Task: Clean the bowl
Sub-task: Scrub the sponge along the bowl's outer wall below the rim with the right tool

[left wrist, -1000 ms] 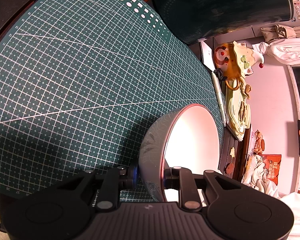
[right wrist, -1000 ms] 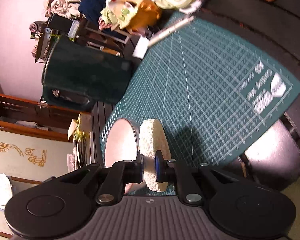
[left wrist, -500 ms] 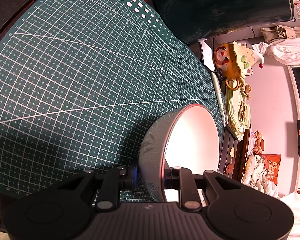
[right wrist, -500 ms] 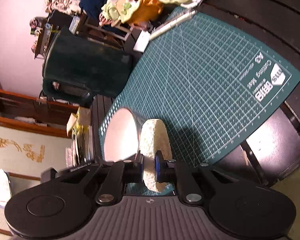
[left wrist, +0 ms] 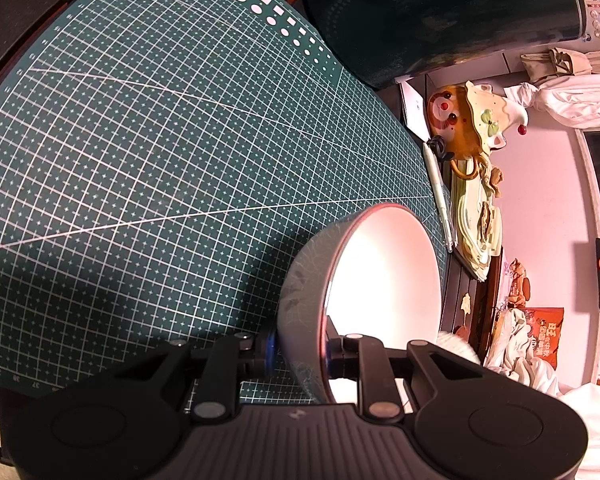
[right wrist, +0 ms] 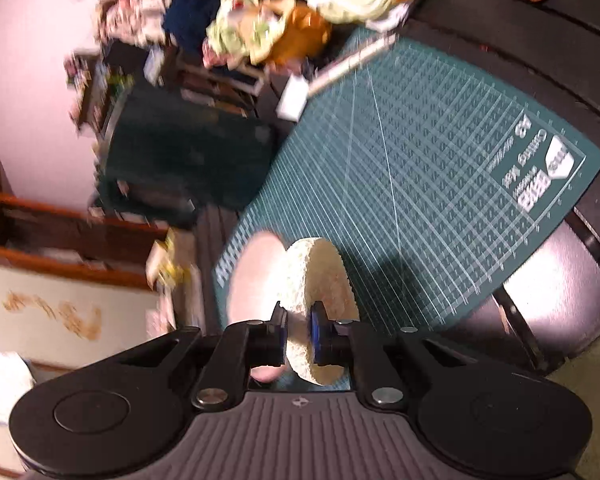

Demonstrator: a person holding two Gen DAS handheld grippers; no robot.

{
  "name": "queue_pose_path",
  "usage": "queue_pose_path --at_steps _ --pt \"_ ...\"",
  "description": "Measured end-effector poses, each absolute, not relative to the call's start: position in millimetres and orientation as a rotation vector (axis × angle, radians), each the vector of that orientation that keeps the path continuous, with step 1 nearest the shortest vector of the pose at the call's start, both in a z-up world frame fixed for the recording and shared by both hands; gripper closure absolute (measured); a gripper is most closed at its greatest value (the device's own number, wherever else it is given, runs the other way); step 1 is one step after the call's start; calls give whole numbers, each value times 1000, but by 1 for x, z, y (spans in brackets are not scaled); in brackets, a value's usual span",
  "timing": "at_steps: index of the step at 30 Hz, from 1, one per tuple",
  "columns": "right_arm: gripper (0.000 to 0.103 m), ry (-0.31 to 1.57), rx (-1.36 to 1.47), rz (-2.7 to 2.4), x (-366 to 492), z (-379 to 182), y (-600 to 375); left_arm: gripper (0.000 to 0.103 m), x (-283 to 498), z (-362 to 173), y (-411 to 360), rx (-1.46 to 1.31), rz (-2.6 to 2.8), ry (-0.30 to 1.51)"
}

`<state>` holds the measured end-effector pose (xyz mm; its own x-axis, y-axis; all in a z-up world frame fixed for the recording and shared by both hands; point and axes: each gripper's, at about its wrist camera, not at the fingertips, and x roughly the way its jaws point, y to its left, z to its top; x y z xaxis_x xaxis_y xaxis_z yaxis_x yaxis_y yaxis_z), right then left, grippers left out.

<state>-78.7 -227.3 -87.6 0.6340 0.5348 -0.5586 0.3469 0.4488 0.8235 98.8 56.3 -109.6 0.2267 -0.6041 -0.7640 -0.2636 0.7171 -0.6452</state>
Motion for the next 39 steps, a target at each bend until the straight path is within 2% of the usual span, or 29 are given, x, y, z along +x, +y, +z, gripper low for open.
queue_pose_path --at_steps 6,14,20,26,33,39 --pt "92 1026 1085 164 -75 -96 -215 82 100 -111 56 -803 -274 1356" --pt "92 920 1149 151 -79 -87 -230 81 92 -111 65 -798 -276 1357" --pt "92 1043 1112 188 -73 -100 -216 80 90 -112 69 -799 -277 1355" --pt "92 905 1195 132 -79 -91 -236 80 91 -110 67 -788 -276 1356" --pt "91 1022 1114 179 -77 -97 -218 80 96 -109 63 -796 -276 1356" --pt "92 889 1232 117 -85 -91 -243 80 96 -109 63 -783 -276 1356"
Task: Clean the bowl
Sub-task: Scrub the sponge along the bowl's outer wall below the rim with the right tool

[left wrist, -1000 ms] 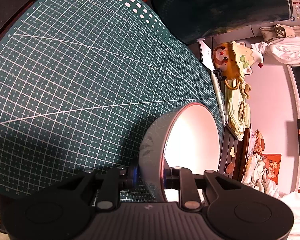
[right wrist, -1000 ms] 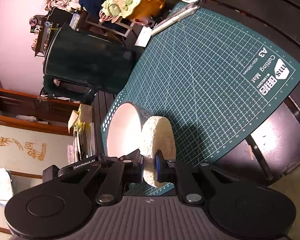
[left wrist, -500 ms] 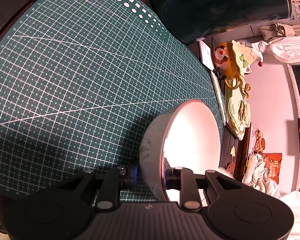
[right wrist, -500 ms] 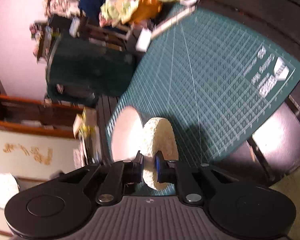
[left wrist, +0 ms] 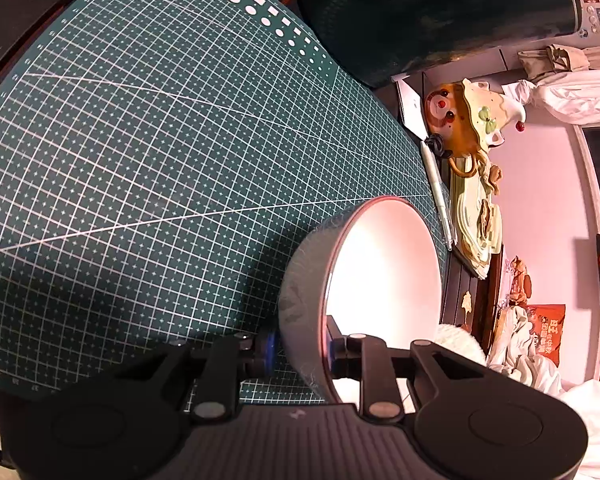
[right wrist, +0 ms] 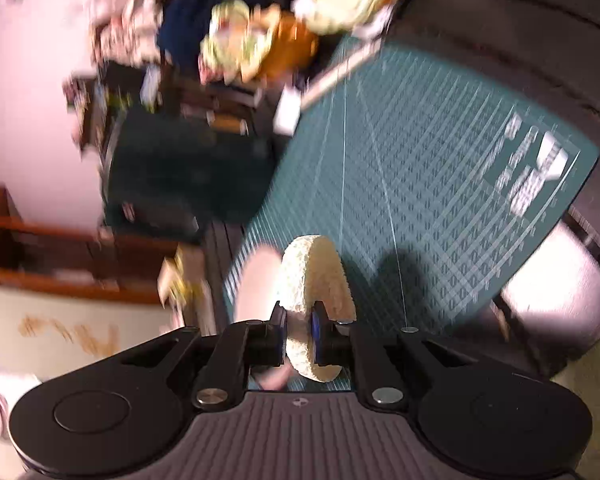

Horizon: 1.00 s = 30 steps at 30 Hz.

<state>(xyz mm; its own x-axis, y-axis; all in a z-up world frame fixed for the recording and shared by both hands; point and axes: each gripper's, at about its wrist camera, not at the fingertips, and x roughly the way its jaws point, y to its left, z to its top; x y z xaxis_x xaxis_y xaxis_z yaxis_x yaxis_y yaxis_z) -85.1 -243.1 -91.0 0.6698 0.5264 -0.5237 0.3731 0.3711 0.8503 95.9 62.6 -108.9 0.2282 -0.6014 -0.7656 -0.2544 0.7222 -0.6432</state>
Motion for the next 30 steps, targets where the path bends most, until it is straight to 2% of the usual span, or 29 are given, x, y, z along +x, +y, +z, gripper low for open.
queue_pose_path --at_steps 8,13,21,25,30 --pt "91 1001 1092 189 -79 -90 -218 80 96 -111 64 -792 -276 1355" --pt "91 923 1180 142 -85 -89 -237 80 97 -110 63 -780 -277 1355" --pt "91 1007 1121 185 -81 -94 -222 80 100 -106 47 -787 -275 1353" --pt "91 907 1183 136 -84 -89 -238 80 102 -104 40 -785 -273 1355" --pt "91 973 1131 174 -80 -92 -226 80 103 -103 32 -789 -273 1354"
